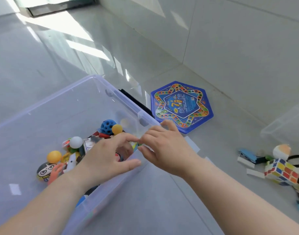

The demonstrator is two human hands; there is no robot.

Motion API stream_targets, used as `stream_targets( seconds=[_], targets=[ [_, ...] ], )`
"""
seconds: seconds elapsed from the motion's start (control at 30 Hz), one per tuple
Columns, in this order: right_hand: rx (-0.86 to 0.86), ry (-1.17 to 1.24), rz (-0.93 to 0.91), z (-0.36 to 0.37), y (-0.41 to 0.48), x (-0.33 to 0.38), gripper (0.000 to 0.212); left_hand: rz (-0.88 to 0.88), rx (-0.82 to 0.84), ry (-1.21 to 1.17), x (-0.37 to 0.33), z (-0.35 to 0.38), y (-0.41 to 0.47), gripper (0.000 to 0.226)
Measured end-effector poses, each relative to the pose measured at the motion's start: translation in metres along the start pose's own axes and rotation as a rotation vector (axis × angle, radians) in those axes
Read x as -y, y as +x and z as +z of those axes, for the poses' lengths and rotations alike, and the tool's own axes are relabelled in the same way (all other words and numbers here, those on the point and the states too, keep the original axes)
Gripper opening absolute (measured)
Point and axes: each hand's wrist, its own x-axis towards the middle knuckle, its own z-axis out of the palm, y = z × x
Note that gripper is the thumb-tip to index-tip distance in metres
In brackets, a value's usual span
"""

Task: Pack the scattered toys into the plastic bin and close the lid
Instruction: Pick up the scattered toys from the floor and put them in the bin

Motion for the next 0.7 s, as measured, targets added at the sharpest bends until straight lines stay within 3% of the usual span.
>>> stream_targets(
  seconds=[0.27, 0.4, 0.47, 0.53, 0.63, 0.7],
  targets=[
    [0.064, 0.035, 0.066, -0.033, -0.057, -0.031, 0.036, 0.103, 0.15, 0.093, -0.033, 0.041, 0.019, 0.05],
    [-0.013, 0.084, 0.178, -0.045, -0.108, -0.053, 0.039, 0.154, 0.194, 0.308, -0.052, 0.056, 0.032, 0.045],
    [-0.046, 0.057, 0.325, -0.043, -0.149, -0.076, 0.035, 0.258, 0.133, 0.474, -0.065, 0.067, 0.045, 0.036],
    [0.016, 0.01, 0.583, -0.04, -0.191, -0.102, 0.037, 0.444, 0.084, 0.585, -0.087, 0.084, 0.06, 0.025],
    [0.242, 0.032, 1.039, -0.038, -0.249, -0.138, 0.055, 0.717, 0.13, 0.62, -0.116, 0.129, 0.079, 0.028],
    [0.308, 0.045, 1.193, -0.037, -0.271, -0.156, 0.067, 0.706, 0.241, 0.567, -0.128, 0.17, 0.086, 0.033]
  ],
)
